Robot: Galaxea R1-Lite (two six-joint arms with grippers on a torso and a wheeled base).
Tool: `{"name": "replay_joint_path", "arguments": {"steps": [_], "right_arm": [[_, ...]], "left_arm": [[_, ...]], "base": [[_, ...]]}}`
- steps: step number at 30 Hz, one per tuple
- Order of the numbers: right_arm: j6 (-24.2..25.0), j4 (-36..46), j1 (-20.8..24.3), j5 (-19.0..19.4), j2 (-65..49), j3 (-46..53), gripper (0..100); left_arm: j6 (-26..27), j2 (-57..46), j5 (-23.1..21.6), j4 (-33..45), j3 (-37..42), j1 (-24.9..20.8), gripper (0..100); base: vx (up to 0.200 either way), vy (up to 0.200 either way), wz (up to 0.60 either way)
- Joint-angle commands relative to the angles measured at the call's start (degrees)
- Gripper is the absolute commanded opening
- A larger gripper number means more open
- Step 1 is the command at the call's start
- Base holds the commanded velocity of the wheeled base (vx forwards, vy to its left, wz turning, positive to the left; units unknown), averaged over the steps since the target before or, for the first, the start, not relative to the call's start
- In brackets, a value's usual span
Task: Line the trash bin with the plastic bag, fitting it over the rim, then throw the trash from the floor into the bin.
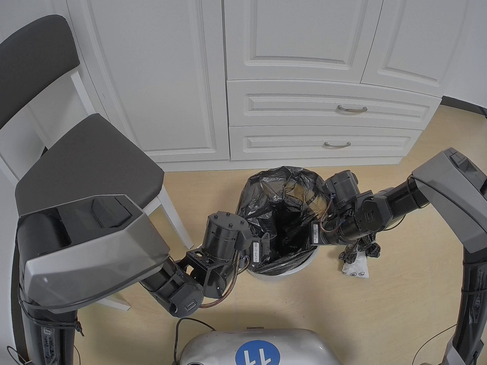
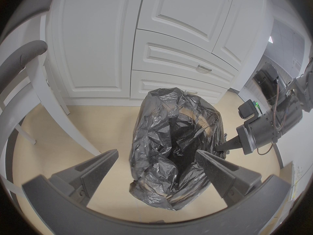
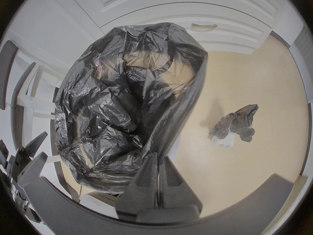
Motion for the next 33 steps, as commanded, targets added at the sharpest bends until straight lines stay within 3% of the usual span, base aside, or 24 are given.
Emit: {"name": "replay_joint_path", "arguments": {"steps": [1, 13, 16, 17, 21, 31, 32, 33], "right_arm": [[-0.39, 0.47, -0.34, -0.02, -2.47, 1.57, 0], [-5.48, -0.15, 0.62, -0.19, -8.71, 13.44, 0], [-5.75, -0.24, 0.71, -0.19, -8.71, 13.70, 0], [-7.07, -0.50, 0.71, -0.99, -7.65, 13.97, 0], [-7.15, -2.08, 0.27, -4.68, -3.70, 12.91, 0], [-9.97, -5.33, -0.52, -5.03, -1.15, 14.32, 0], [-10.32, -5.33, -0.43, -5.03, -1.24, 14.58, 100], [-10.41, -5.33, -0.43, -5.03, -1.24, 14.67, 100]], "left_arm": [[-0.08, 0.05, 0.08, -0.26, -0.27, 0.06, 100], [-0.08, -0.13, 0.26, -1.58, 0.53, -0.02, 100], [-0.08, -0.13, 0.26, -1.58, 0.53, -0.02, 100], [0.01, 0.14, 2.01, -1.58, 0.44, -0.02, 100], [0.28, 0.31, 2.10, -1.58, 0.35, -0.02, 100], [0.36, 0.49, 2.10, -1.58, 0.35, -0.02, 100], [0.36, 0.49, 2.19, -1.58, 0.35, -0.02, 100], [0.36, 0.49, 2.10, -1.58, 0.35, -0.02, 100]], "base": [[0.000, 0.000, 0.00], [0.000, 0.000, 0.00], [0.000, 0.000, 0.00], [0.000, 0.000, 0.00], [0.000, 0.000, 0.00], [0.000, 0.000, 0.00], [0.000, 0.000, 0.00], [0.000, 0.000, 0.00]]}}
